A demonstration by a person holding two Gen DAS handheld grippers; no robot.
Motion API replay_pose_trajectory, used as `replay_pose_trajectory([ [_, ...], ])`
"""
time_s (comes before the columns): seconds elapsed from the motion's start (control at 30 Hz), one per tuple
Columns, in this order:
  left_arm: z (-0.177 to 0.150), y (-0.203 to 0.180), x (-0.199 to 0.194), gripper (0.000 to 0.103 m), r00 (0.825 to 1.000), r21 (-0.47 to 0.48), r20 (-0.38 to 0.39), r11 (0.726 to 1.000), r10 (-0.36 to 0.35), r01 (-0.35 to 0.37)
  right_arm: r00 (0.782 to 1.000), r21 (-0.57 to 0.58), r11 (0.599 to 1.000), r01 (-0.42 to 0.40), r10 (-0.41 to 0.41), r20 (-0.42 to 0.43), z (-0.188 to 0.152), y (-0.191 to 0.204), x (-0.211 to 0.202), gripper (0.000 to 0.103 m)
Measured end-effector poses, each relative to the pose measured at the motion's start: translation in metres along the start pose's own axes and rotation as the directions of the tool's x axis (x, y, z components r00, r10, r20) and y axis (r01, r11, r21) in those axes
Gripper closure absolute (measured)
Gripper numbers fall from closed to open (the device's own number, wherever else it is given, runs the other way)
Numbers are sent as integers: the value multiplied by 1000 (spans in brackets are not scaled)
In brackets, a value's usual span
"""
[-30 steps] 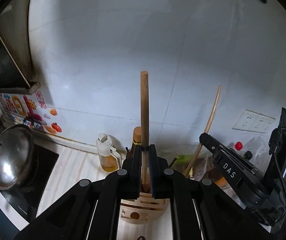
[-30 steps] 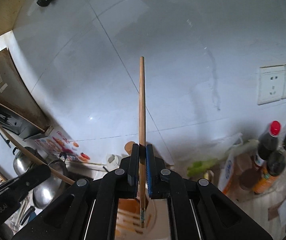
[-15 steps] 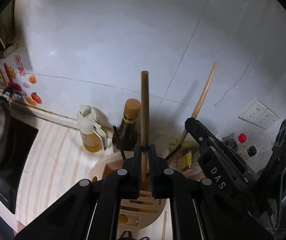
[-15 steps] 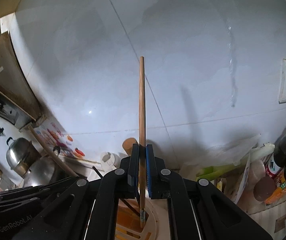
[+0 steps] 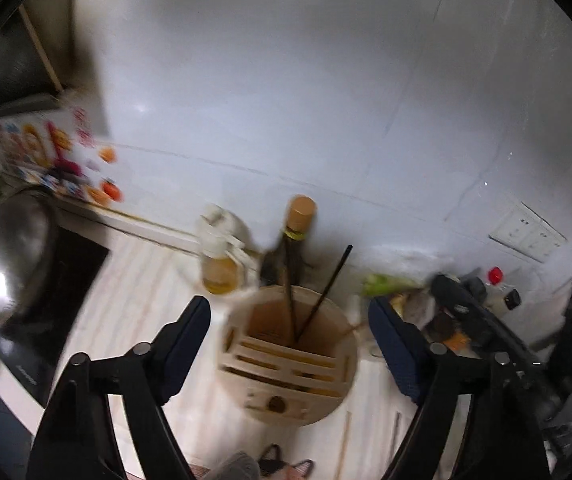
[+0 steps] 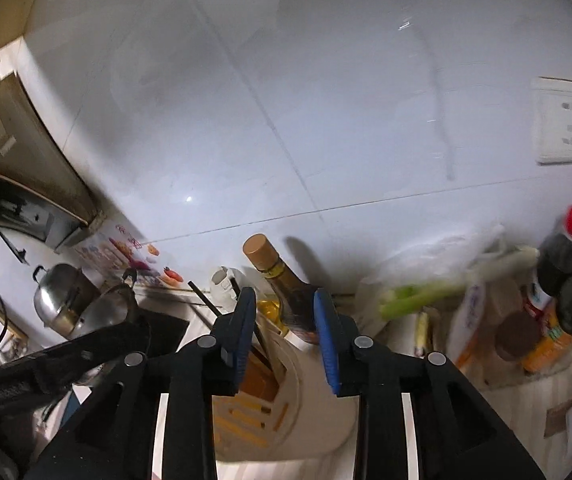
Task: Organize utensils
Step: 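Open both tools to release the chopsticks into the holder, then move both open tools back down to the remaining chopsticks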
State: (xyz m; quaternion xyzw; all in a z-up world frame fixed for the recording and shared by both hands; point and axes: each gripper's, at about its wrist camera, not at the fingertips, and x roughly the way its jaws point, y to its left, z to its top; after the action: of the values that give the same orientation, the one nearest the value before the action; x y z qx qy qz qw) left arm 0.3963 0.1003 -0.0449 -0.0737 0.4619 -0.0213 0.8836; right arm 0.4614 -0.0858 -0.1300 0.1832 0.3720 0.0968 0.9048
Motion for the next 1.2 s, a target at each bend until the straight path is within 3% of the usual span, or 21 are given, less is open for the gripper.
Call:
replay_pose_trajectory([
  [0.03, -3, 1, -4, 22, 1000, 4, 8, 1000, 10, -10, 1000, 4, 1000, 15, -15, 3, -2, -2, -8, 65],
  [0.1, -11, 4, -12, 16, 999, 8, 26, 999, 34, -34, 999, 12, 999, 35, -35, 4, -7, -8, -21, 49],
  [0.13, -17, 5, -16, 3, 998, 11, 43, 999, 48, -48, 999, 19, 998, 54, -54, -1, -13, -11, -30, 44],
  [0.17, -25, 6, -20, 0, 996, 16, 60, 998, 61, -62, 998, 29, 997, 65, -65, -1, -17, -15, -37, 38],
  [0.27, -48, 6, -24, 0, 992, 32, 67, 994, 104, -106, 994, 58, 992, 110, -109, -7, -34, -26, -57, 30],
  [0.4, -84, 3, -16, 0, 995, 46, 22, 994, 99, -100, 985, 109, 979, 171, -169, -27, -66, -45, -81, 14],
  [0.53, -120, -7, 0, 0, 995, 72, -45, 994, 86, -83, 965, 113, 959, 261, -257, -54, -102, -61, -98, 10],
  [0.73, -178, -33, 31, 0, 985, 145, -150, 988, 83, -61, 907, 100, 909, 405, -385, -170, -159, -101, -107, 6],
  [0.83, -202, -48, 52, 0, 972, 192, -209, 979, 107, -66, 887, 118, 898, 424, -386, -255, -184, -128, -104, 6],
  [0.87, -211, -54, 60, 0, 967, 211, -227, 975, 119, -71, 881, 124, 897, 425, -379, -283, -193, -136, -101, 9],
  [0.93, -225, -65, 76, 0, 955, 235, -263, 969, 140, -77, 870, 130, 901, 415, -351, -346, -208, -152, -91, 32],
  [0.97, -230, -67, 83, 0, 948, 240, -280, 967, 149, -81, 860, 125, 902, 413, -341, -380, -215, -158, -84, 52],
  [1.0, -237, -72, 95, 0, 938, 248, -307, 965, 161, -84, 848, 123, 902, 414, -334, -411, -221, -164, -76, 64],
  [1.1, -252, -82, 122, 5, 914, 251, -371, 965, 162, -69, 836, 135, 907, 399, -300, -459, -232, -178, -62, 75],
  [1.17, -261, -89, 145, 24, 890, 248, -427, 967, 160, -54, 830, 142, 910, 390, -281, -482, -236, -188, -52, 77],
  [1.2, -266, -92, 155, 27, 876, 241, -457, 970, 151, -41, 829, 147, 911, 387, -273, -489, -235, -191, -49, 77],
])
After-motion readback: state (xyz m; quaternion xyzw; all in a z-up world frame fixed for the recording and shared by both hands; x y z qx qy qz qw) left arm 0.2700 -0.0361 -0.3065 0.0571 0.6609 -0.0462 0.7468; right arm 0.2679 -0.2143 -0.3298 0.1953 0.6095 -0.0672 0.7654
